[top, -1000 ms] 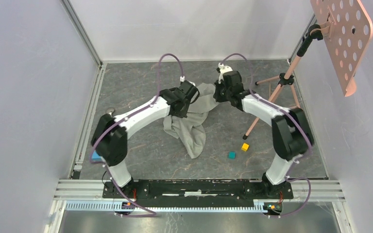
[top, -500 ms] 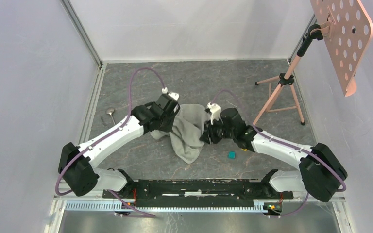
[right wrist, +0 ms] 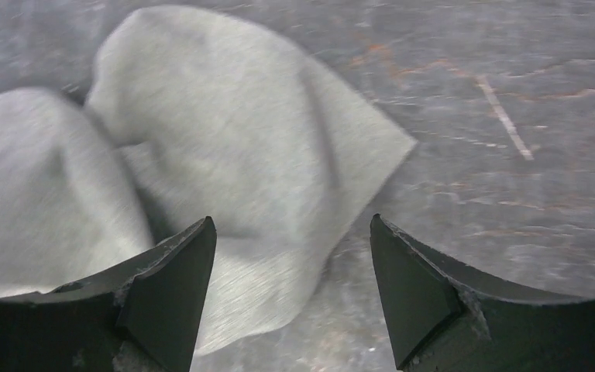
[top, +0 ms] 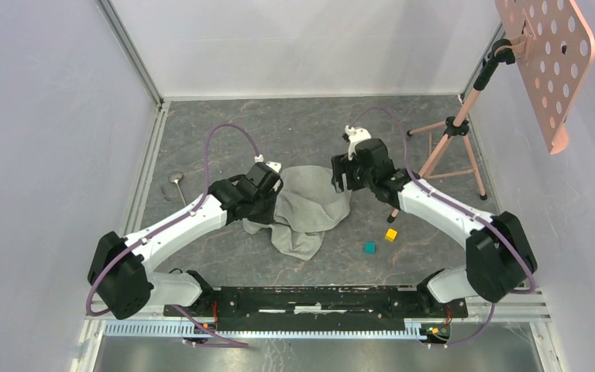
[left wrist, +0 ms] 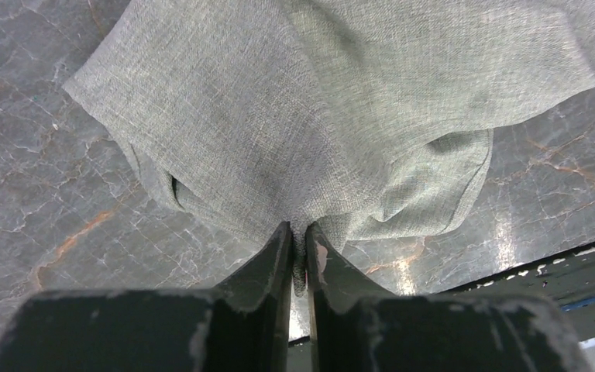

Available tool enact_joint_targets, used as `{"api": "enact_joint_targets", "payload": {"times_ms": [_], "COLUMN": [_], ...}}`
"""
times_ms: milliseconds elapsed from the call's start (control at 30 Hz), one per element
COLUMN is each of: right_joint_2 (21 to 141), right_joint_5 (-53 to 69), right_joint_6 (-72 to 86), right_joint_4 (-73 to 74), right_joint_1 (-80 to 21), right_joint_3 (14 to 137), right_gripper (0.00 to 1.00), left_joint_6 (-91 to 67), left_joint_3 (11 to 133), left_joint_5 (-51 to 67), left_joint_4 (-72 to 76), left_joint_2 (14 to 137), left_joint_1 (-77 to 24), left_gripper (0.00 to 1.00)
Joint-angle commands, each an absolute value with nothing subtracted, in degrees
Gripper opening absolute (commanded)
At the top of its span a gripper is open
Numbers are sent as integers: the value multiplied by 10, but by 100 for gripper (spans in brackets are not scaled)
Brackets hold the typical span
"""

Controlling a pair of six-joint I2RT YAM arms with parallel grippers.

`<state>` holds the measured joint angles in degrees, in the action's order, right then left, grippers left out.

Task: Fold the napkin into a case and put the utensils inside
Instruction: Pick up the crumpled napkin from the center of the board.

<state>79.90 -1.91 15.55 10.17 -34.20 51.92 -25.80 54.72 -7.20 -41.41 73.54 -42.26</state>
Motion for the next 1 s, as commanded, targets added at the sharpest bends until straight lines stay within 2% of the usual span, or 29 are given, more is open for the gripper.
{"api": "enact_joint_targets", "payload": {"times_ms": [0,200,467,667,867,967], "right_joint_2": [838,912,1010,1037,1016,995], "right_joint_5": [-46,-87,-116,-136,-120,-119], "right_joint_6": [131,108,118,112,113,113], "right_joint_4": [124,105,103,95,89,78], "right_joint_1": [-317,-301,-291,-290,-288,-283], "right_joint_3": [561,585,636,641,641,633], "right_gripper": [79,79,64,59,60,63], "left_joint_6": [-287,-284,-277,-283,-292,-296], "left_joint_3": [527,513,516,500,492,493], "left_joint_5": [-60,-66,-67,-73,-74,-74], "left_joint_4": [-394,-390,-399,-399,-400,-400], "left_joint_2": [721,702,682,644,632,631], "left_joint_1": [-424,-424,-424,-424,-424,-424], "left_gripper": [20,31,42,49,52,62]}}
